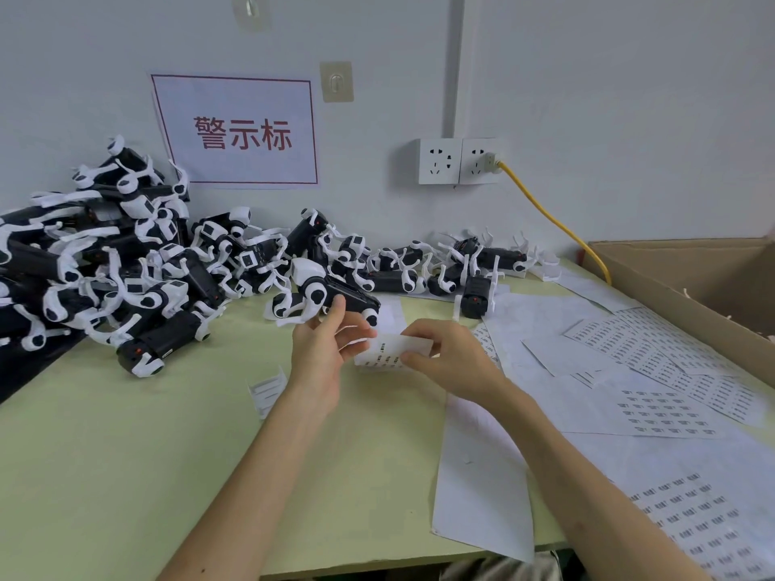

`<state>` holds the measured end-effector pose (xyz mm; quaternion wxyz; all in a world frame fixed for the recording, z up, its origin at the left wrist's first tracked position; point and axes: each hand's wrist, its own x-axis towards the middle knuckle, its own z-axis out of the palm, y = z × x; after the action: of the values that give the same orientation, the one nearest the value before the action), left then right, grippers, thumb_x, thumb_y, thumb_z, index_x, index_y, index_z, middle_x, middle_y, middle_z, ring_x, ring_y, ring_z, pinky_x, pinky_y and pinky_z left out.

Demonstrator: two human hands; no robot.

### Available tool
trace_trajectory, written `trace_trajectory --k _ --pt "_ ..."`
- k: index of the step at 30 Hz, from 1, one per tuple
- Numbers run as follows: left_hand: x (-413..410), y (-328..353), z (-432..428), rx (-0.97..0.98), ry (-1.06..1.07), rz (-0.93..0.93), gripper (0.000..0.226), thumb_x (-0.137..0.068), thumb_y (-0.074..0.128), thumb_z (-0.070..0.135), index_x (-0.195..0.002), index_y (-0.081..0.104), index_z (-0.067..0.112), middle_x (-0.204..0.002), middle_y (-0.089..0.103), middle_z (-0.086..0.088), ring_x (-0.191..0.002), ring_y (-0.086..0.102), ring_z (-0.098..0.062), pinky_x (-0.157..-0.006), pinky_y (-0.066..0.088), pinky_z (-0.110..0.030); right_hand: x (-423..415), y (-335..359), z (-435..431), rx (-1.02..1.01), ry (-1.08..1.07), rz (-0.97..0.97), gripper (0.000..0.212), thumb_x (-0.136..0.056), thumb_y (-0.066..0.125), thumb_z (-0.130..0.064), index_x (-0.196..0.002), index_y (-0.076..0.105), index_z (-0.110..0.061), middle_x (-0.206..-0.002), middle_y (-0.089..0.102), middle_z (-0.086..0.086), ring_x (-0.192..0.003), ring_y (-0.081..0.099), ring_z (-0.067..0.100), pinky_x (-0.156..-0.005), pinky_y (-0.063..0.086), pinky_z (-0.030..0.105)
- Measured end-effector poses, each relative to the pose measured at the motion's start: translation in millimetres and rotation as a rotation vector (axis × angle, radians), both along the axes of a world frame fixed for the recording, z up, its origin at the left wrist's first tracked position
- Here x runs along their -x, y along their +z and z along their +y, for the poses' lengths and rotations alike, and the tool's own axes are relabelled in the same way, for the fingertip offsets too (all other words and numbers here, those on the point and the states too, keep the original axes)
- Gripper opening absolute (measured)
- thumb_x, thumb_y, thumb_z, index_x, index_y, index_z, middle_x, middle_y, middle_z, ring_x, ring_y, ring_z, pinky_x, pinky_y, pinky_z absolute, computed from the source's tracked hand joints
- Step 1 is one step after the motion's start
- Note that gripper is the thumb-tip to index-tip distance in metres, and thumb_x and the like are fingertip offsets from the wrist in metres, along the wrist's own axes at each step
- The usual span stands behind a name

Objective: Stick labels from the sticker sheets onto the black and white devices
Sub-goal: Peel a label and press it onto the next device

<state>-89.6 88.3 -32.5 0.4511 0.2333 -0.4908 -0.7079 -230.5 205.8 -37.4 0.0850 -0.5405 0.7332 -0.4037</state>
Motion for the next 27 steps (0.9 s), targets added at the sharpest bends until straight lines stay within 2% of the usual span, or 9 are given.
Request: trace_trajectory --k 5,10,12,15,17,20,23,25,27 --pt "-0.9 -1.1 -1.6 0.07 0.033 -0.045 0.052 -0.108 0.05 0.03 -0.063 0.074 0.02 -0.08 0.076 0.0 -0.065 0.059 -0.009 -0.059 0.045 -0.022 0.3 4.2 0.7 0.158 0.063 -0.229 0.016 -0.091 0.069 -0.001 -0.105 0.07 -0.008 -0.096 0.071 0.007 -0.093 0.07 0.033 -0.085 0.056 0.048" --pt "0.3 2.2 4.3 0.109 -0.062 -0.126 0.025 -0.095 0.063 0.034 -0.101 0.081 0.018 -0.106 0.078 -0.006 -0.095 0.067 -0.018 -0.082 0.047 -0.033 -0.2 8.5 2.6 0.27 0.117 -0.428 0.026 -0.091 0.069 0.004 -0.109 0.069 -0.015 -0.11 0.07 0.009 -0.101 0.069 0.03 -0.088 0.059 0.045" --pt "2.2 1.8 7.5 0.123 -0.111 -0.127 0.044 -0.085 0.068 0.036 -0.122 0.07 0.013 -0.11 0.077 -0.007 -0.097 0.07 -0.017 -0.08 0.049 -0.035 0.9 9.4 3.8 0.317 0.1 -0.465 0.029 -0.091 0.07 0.002 -0.11 0.069 -0.019 -0.111 0.07 0.01 -0.101 0.069 0.03 -0.087 0.059 0.043" --pt "3.9 -2.3 7.7 0.153 -0.191 -0.089 0.054 -0.092 0.069 0.014 -0.14 0.045 0.017 -0.122 0.074 -0.004 -0.104 0.071 -0.018 -0.077 0.055 -0.033 2.2 10.3 4.8 0.386 0.081 -0.485 0.031 -0.09 0.07 0.003 -0.11 0.07 -0.021 -0.108 0.071 0.011 -0.098 0.069 0.026 -0.079 0.057 0.034" --pt "5.4 -5.3 7.1 0.179 -0.218 -0.119 0.059 -0.096 0.064 0.003 -0.145 0.037 0.022 -0.124 0.074 -0.001 -0.103 0.071 -0.017 -0.077 0.055 -0.034 2.6 11.0 5.1 0.421 0.085 -0.484 0.031 -0.09 0.068 0.006 -0.108 0.072 -0.019 -0.108 0.071 0.013 -0.095 0.067 0.024 -0.074 0.056 0.028" --pt "7.5 -9.2 5.5 0.205 -0.211 -0.172 0.068 -0.093 0.067 0.001 -0.147 0.031 0.022 -0.125 0.074 0.004 -0.101 0.069 -0.016 -0.081 0.053 -0.038 2.8 11.8 5.7 0.433 0.085 -0.465 0.03 -0.09 0.067 0.007 -0.102 0.075 -0.019 -0.111 0.072 0.008 -0.092 0.066 0.017 -0.072 0.055 0.024" --pt "7.2 -10.6 3.2 0.195 -0.196 -0.173 0.066 -0.087 0.074 0.004 -0.138 0.035 0.02 -0.124 0.074 0.004 -0.098 0.072 -0.014 -0.078 0.054 -0.037 2.3 10.9 5.1 0.41 0.092 -0.454 0.03 -0.091 0.067 0.005 -0.099 0.076 -0.023 -0.111 0.072 0.0 -0.091 0.066 0.01 -0.074 0.056 0.024" --pt "8.4 -11.9 2.1 0.192 -0.184 -0.173 0.061 -0.089 0.074 0.003 -0.134 0.036 0.016 -0.124 0.074 0.001 -0.095 0.073 -0.014 -0.075 0.057 -0.035 2.5 9.3 4.3 0.395 0.087 -0.423 0.027 -0.091 0.068 0.003 -0.1 0.075 -0.021 -0.11 0.071 -0.002 -0.096 0.066 0.014 -0.077 0.056 0.027" --pt "10.1 -13.1 2.7 0.185 -0.164 -0.176 0.06 -0.09 0.073 0.001 -0.135 0.034 0.01 -0.122 0.075 -0.002 -0.098 0.072 -0.018 -0.083 0.059 -0.044 2.7 7.0 2.9 0.368 0.065 -0.346 0.02 -0.091 0.07 -0.001 -0.102 0.075 -0.017 -0.108 0.07 -0.004 -0.097 0.065 0.014 -0.081 0.055 0.033"
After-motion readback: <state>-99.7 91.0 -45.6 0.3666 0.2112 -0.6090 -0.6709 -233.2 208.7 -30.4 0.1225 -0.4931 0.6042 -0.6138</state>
